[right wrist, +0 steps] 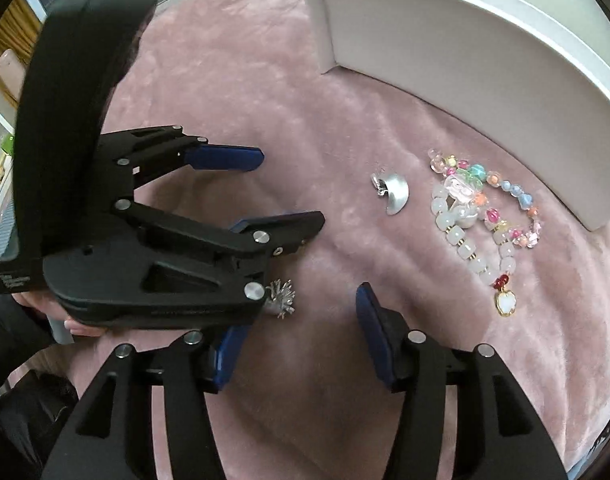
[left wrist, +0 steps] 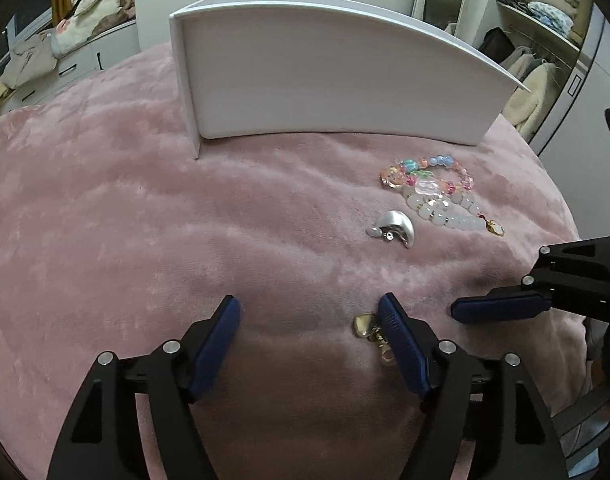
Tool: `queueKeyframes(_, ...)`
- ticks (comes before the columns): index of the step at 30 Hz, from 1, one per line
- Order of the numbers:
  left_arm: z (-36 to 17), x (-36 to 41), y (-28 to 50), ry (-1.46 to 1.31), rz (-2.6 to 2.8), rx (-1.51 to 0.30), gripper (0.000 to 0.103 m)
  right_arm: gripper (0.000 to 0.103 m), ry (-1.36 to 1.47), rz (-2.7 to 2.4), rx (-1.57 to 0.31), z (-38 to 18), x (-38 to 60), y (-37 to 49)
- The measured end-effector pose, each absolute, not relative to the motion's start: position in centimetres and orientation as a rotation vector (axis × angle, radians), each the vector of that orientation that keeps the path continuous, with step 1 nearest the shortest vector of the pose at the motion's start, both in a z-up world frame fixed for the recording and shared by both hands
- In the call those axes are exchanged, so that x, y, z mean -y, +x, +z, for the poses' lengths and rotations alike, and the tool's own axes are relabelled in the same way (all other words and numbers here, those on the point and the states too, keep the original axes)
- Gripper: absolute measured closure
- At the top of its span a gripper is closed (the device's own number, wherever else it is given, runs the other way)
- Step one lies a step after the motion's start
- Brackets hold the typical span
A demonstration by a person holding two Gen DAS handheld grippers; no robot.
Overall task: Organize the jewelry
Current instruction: 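Close the left tool on the gold pearl charm while the right tool grips the silver spiky charm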
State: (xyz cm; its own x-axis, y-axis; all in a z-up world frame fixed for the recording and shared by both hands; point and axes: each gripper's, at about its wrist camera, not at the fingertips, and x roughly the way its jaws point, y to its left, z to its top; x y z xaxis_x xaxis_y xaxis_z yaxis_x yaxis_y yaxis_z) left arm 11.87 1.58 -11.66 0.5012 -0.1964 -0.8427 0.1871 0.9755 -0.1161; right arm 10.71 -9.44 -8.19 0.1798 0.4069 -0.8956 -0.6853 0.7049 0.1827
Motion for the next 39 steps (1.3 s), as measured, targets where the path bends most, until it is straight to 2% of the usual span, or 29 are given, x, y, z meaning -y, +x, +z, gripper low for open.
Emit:
queueKeyframes(2, -11.7, -1.6, 11.9, 0.001, -0.235, -1.012, 0.032, 0.054, -0.310, 0.799, -1.153, -8.5, 8.7, 10.9)
queueKeyframes(6, -11.8, -2.2, 12.0, -0.009, -0.237, -0.999, 0.040, 0.085, -0.299, 0.795, -1.182, -8.8, 8.3, 11.6)
queueKeyframes(7, -11.6, -2.3, 12.1, -0.014, -0.245, -0.999, 0.043, 0.086, -0.246, 0.791, -1.185, -8.4, 9.1, 12.2)
queueKeyframes(10, -11.2, -2.1, 11.8, 0.025, -0.273, -0.988, 0.047, 0.086, -0.157, 0.692, -1.163, -7.0, 11.3, 14.4)
queueKeyframes(16, -11.4, -0.3, 11.4, 0.103, -0.312, -0.979, 0.045, 0.086, 0.013, 0.582, -1.159, -6.0, 15.2, 16.7)
queueKeyframes(24, -11.1, 2.4, 11.2, 0.132, -0.344, -0.959, 0.045, 0.086, 0.042, 0.579, -1.148, -5.0, 16.9, 17.3)
queueKeyframes(27, -12.1, 2.9, 11.3, 0.138, -0.322, -0.981, 0.049, 0.086, 0.062, 0.581, -1.136, -6.4, 16.6, 16.3)
queueKeyframes(30, -11.8, 2.9, 11.5, 0.095, -0.330, -0.989, 0.069, 0.086, 0.083, 0.580, -1.116, -6.3, 17.1, 16.1)
queueKeyframes(31, -11.8, 2.7, 11.5, 0.085, -0.326, -0.990, 0.079, 0.086, 0.087, 0.581, -1.111, -6.2, 17.1, 15.9)
queueKeyframes(39, -10.9, 2.1, 10.5, 0.026, -0.296, -1.001, 0.082, 0.086, 0.126, 0.586, -1.060, -4.9, 19.4, 14.7)
